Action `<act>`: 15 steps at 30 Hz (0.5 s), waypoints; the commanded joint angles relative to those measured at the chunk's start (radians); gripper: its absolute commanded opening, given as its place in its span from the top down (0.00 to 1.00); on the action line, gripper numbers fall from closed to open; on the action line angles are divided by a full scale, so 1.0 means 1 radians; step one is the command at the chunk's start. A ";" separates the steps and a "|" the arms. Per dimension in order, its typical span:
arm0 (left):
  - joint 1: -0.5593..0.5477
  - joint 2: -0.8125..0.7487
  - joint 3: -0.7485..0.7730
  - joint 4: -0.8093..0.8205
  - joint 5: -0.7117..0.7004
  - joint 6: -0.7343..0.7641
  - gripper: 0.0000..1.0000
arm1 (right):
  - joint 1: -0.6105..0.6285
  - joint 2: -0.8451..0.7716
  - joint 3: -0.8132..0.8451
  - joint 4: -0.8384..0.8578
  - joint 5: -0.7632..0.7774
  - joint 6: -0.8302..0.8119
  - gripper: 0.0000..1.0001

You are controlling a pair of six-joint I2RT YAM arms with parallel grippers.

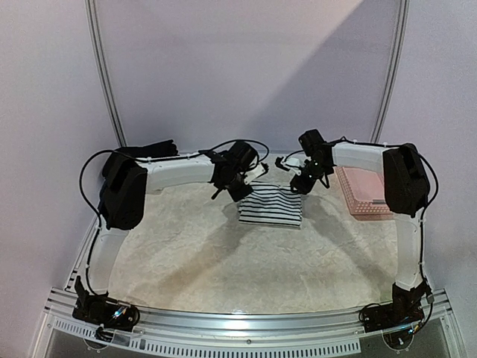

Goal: Fold and stack the mixed laundry pile
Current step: Fold the 2/3-rectangle-folded tank top at the center of the board, then pick up the square-folded tank top from the center of the board.

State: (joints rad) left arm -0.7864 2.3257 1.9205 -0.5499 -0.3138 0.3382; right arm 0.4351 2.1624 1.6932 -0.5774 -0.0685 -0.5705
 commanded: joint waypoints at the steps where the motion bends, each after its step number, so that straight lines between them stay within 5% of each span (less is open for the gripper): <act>1: -0.004 -0.221 -0.235 0.184 0.020 -0.184 0.42 | -0.007 -0.177 -0.099 0.011 -0.032 0.069 0.51; 4: 0.021 -0.274 -0.300 0.211 0.100 -0.305 0.36 | -0.007 -0.243 -0.150 0.003 -0.084 0.101 0.51; 8: 0.129 -0.221 -0.231 0.138 0.405 -0.560 0.32 | -0.007 -0.245 -0.178 -0.011 -0.135 0.165 0.51; 10: 0.181 -0.198 -0.240 0.189 0.545 -0.680 0.03 | -0.010 -0.226 -0.180 -0.015 -0.165 0.195 0.51; 15: 0.232 -0.134 -0.209 0.212 0.625 -0.786 0.00 | -0.026 -0.141 -0.123 -0.058 -0.224 0.278 0.48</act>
State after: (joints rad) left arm -0.5938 2.1120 1.6817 -0.3458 0.1600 -0.2794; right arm 0.4267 1.9411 1.5448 -0.5812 -0.2253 -0.3828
